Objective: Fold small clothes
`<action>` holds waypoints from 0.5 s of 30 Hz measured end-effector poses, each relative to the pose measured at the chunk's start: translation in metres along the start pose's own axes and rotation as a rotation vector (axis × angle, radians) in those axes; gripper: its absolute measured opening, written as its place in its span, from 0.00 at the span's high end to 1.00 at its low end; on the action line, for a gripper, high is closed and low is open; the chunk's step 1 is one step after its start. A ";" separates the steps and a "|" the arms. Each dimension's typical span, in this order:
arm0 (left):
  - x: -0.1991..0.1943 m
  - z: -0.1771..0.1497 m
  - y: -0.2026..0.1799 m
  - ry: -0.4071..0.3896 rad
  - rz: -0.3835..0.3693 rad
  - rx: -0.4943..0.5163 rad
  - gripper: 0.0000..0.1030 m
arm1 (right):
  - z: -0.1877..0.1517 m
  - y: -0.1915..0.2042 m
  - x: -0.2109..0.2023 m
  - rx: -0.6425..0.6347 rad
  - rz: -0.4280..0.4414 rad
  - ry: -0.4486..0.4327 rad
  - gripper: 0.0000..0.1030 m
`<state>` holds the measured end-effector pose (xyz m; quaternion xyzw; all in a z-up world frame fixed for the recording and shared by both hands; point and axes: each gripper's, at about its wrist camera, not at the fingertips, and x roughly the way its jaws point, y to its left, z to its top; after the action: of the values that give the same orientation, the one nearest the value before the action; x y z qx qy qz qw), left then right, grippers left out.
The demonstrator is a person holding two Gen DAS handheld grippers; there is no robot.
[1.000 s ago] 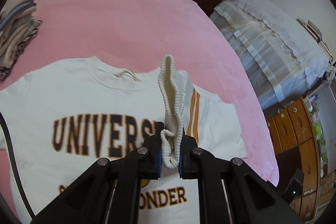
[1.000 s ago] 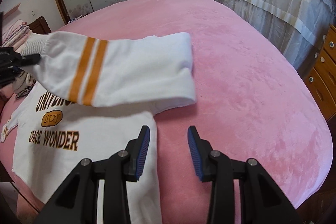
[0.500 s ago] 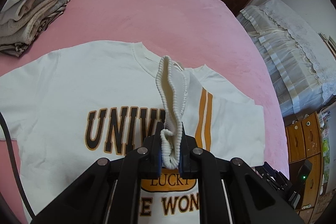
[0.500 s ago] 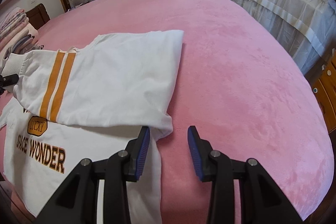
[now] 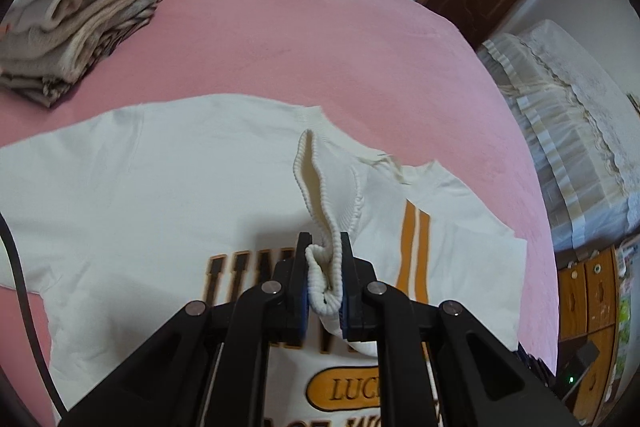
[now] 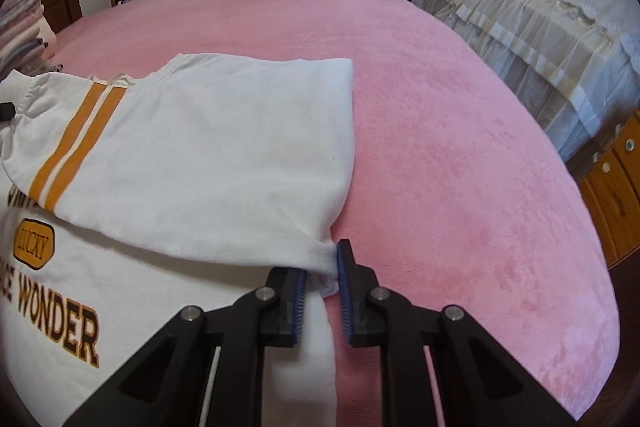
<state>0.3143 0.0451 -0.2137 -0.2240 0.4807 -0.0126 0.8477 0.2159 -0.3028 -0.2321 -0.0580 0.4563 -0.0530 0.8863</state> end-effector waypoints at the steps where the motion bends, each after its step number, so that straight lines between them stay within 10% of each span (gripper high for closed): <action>1: 0.004 0.000 0.007 0.002 0.004 -0.018 0.91 | 0.000 0.002 -0.001 -0.009 -0.009 -0.001 0.87; 15: 0.035 0.006 0.037 -0.007 0.011 -0.039 0.91 | -0.002 0.017 -0.001 -0.056 -0.071 -0.009 0.87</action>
<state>0.3307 0.0721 -0.2538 -0.2382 0.4791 0.0022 0.8448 0.2140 -0.2859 -0.2347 -0.0993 0.4511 -0.0715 0.8840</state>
